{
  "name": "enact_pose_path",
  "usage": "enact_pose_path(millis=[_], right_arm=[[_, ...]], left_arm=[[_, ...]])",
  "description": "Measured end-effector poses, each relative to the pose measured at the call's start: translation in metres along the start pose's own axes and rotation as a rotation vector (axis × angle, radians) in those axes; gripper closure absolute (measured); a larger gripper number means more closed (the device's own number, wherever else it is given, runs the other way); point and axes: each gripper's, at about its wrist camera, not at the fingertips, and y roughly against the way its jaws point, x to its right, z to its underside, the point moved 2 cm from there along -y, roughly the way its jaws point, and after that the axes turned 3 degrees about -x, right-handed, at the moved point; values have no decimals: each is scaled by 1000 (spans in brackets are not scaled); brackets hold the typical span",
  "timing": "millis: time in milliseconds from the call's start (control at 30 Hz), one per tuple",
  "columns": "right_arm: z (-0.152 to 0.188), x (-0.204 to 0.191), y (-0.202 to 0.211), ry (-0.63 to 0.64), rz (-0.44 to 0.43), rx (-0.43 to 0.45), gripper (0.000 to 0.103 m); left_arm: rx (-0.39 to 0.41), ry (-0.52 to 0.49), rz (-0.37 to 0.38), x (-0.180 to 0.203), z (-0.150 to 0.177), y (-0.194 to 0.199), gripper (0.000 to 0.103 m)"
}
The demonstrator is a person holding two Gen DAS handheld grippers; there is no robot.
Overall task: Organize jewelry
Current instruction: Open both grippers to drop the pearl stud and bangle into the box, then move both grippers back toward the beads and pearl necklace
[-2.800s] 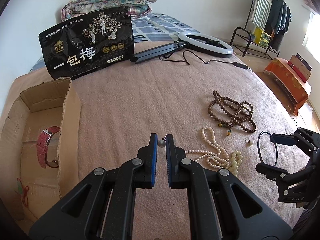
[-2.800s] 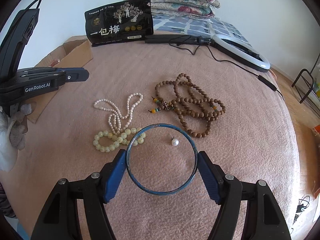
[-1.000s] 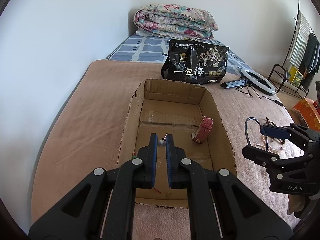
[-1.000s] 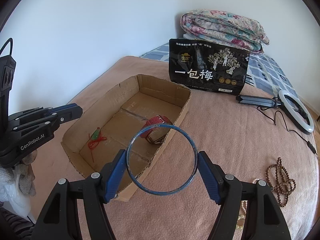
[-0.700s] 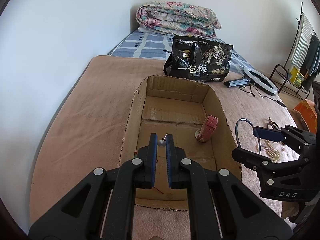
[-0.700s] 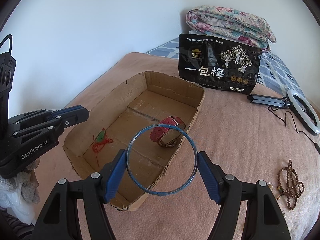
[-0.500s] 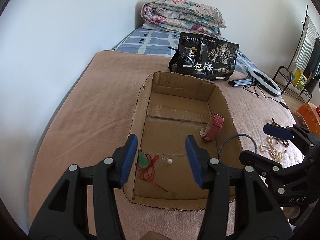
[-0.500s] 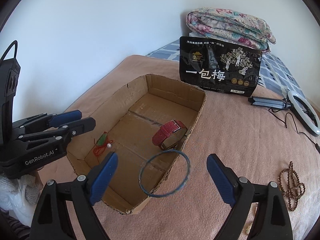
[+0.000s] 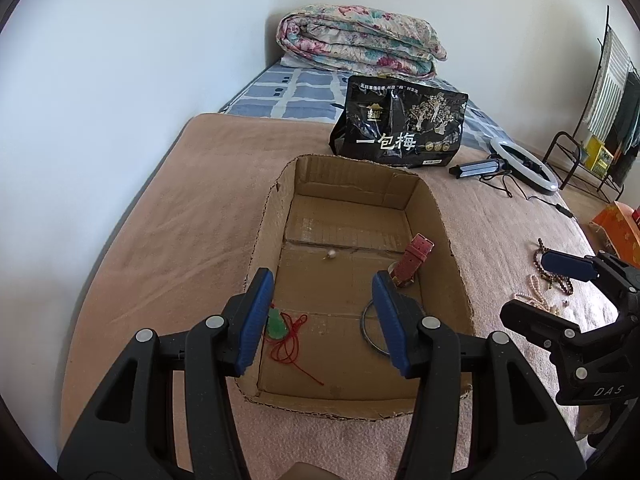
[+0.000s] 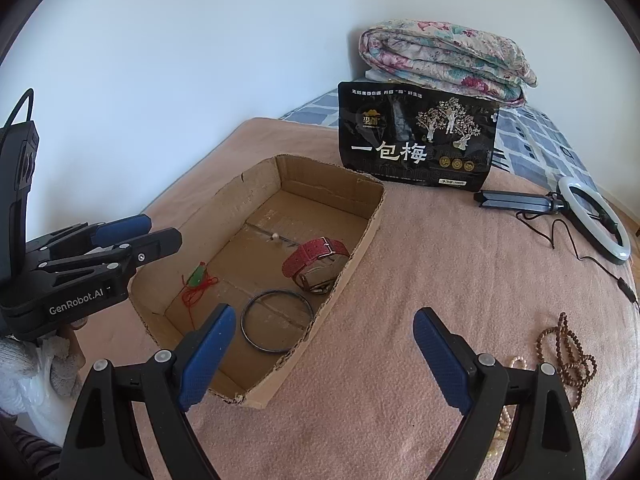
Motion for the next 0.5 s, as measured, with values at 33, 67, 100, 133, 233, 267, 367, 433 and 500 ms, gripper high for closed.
enact_pose_path(millis=[33, 67, 100, 133, 233, 267, 367, 433, 500], right_arm=[[0, 3, 4, -4, 4, 5, 11], [1, 7, 7, -8, 8, 8, 11], [2, 12, 11, -16, 13, 13, 10], [3, 17, 15, -24, 17, 17, 9], [7, 35, 28, -52, 39, 32, 7], [8, 43, 32, -63, 49, 36, 7], [11, 67, 44, -96, 84, 51, 5], [15, 84, 53, -117, 109, 58, 4], [19, 103, 62, -144, 131, 67, 3]], left_arm=[[7, -11, -1, 4, 0, 1, 50], [13, -19, 2, 8, -1, 3, 50], [18, -26, 7, 12, -1, 4, 50], [20, -30, 14, 16, -1, 5, 50], [20, -26, 42, 28, -2, 7, 50], [20, -29, 49, 33, -2, 7, 50], [20, -54, 58, 50, -1, 9, 50], [23, -71, 66, 62, 0, 11, 50], [22, -85, 89, 75, 1, 14, 50]])
